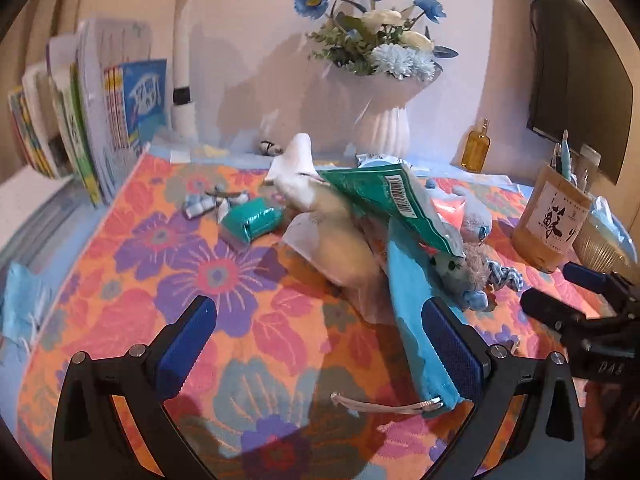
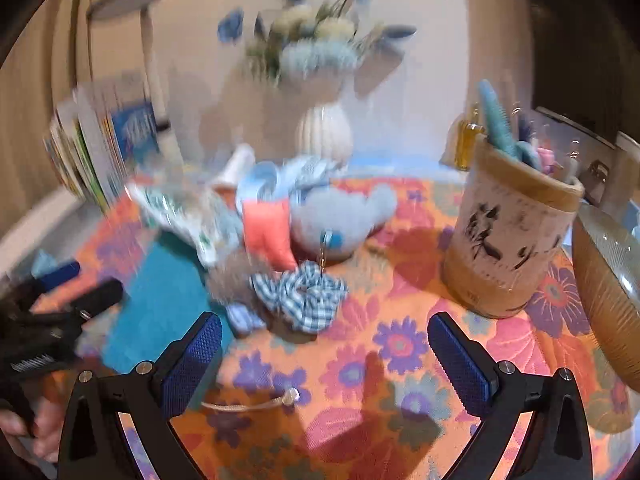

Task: Organize soft objects
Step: 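Move left tool to teal pouch while right tool approaches gingham scrunchie, then close left tool on teal pouch while right tool grasps gingham scrunchie, then lift teal pouch with left tool while right tool lifts scrunchie, then carry pouch with left tool onto glass plate while right tool drops scrunchie there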

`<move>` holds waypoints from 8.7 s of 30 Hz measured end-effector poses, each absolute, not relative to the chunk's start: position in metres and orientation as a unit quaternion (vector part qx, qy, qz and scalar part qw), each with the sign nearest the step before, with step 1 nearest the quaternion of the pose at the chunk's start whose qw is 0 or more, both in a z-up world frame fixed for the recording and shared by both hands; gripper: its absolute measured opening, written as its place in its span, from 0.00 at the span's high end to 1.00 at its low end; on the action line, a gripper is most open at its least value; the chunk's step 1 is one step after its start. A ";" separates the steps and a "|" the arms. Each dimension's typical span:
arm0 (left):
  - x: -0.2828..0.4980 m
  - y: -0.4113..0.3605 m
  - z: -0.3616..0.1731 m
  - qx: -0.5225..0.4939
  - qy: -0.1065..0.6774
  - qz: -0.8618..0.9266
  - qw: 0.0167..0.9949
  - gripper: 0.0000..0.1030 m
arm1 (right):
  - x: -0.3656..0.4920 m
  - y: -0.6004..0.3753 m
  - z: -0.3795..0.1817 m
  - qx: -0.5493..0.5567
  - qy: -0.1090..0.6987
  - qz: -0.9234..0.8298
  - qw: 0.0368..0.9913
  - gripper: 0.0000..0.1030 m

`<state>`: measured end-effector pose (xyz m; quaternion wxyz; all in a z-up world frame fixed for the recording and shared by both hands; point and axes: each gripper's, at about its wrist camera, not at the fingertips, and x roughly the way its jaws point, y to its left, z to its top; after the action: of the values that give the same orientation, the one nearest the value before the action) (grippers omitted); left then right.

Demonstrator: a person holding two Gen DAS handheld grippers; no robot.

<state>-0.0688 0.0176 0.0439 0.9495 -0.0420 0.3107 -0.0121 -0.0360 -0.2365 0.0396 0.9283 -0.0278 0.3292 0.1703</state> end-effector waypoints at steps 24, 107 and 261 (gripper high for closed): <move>-0.074 -0.008 0.043 0.010 0.303 0.001 0.953 0.01 | -0.039 -0.244 0.042 0.000 0.332 0.165 0.929 0.00; -0.073 -0.004 0.040 -0.020 0.320 -0.047 0.946 0.01 | -0.022 -0.249 0.034 0.017 0.378 0.190 0.906 0.30; -0.001 -0.360 0.142 0.004 0.341 -0.382 0.859 0.79 | -0.054 -0.576 0.110 0.273 0.355 -0.123 0.885 0.32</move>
<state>-0.0007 -0.3601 0.1419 0.8591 0.0040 0.3409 -0.3817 -0.0544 -0.5764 0.1100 0.8854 0.2732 0.3554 -0.1226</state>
